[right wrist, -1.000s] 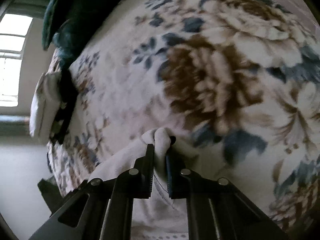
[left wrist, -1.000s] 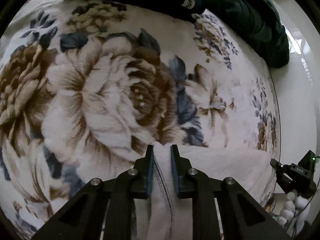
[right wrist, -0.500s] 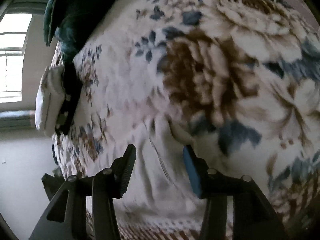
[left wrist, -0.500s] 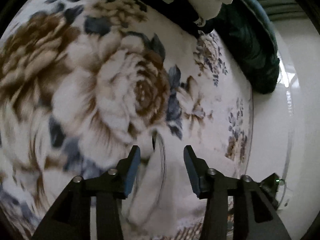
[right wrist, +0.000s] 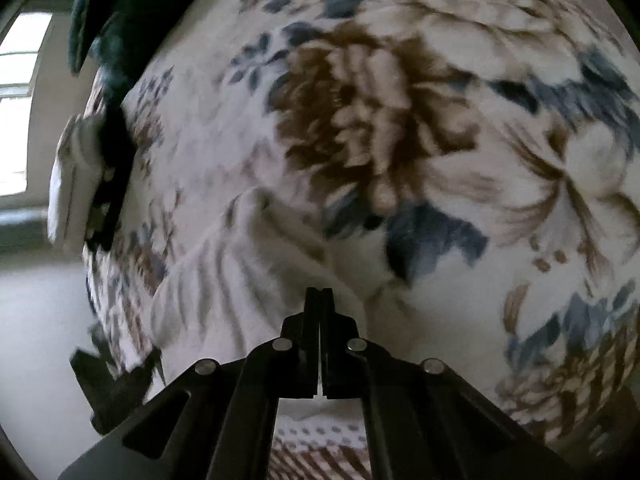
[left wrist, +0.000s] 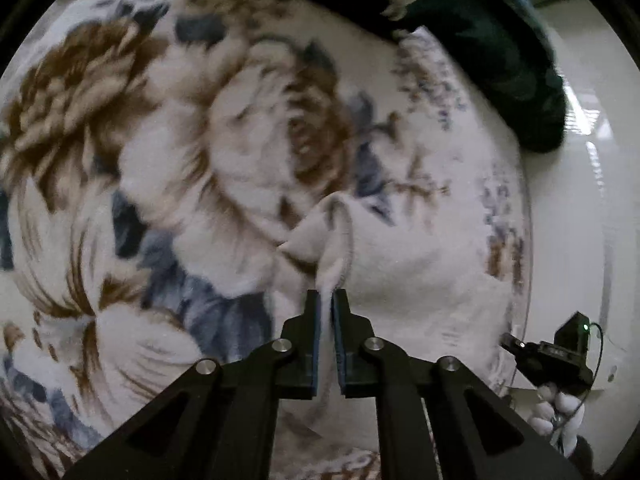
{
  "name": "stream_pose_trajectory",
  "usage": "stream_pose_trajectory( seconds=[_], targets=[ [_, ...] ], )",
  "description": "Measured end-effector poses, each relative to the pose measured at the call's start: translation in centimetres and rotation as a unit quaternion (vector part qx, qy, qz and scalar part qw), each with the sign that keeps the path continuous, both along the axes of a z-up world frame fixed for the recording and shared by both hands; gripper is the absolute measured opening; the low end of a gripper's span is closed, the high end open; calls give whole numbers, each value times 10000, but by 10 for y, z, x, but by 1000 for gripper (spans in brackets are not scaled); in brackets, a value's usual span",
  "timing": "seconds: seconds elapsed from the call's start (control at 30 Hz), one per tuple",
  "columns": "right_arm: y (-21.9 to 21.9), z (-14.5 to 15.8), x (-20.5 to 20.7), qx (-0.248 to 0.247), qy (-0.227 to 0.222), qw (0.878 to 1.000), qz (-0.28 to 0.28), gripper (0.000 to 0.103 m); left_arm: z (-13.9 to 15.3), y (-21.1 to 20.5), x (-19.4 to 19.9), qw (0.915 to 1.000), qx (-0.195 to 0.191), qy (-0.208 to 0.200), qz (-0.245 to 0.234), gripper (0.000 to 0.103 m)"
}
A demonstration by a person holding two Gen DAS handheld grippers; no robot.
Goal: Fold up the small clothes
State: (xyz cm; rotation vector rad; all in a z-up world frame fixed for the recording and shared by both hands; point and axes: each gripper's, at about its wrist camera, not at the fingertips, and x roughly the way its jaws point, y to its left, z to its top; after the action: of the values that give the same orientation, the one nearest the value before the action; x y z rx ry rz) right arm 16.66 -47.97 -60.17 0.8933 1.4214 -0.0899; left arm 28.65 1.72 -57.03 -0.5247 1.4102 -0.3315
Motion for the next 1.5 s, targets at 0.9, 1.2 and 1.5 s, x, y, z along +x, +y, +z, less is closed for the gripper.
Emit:
stream_pose_trajectory(
  seconds=[0.9, 1.2, 1.5],
  targets=[
    [-15, -31, 52, 160, -213, 9951, -956, 10, -40, -13, 64, 9996, 77, 72, 268, 12],
    [-28, -16, 44, 754, -547, 9953, -247, 63, -27, 26, 36, 9936, -903, -123, 670, 68],
    [-5, -73, 26, 1799, -284, 9821, 472, 71, -66, -3, 10, 9858, -1592, 217, 496, 68]
  ],
)
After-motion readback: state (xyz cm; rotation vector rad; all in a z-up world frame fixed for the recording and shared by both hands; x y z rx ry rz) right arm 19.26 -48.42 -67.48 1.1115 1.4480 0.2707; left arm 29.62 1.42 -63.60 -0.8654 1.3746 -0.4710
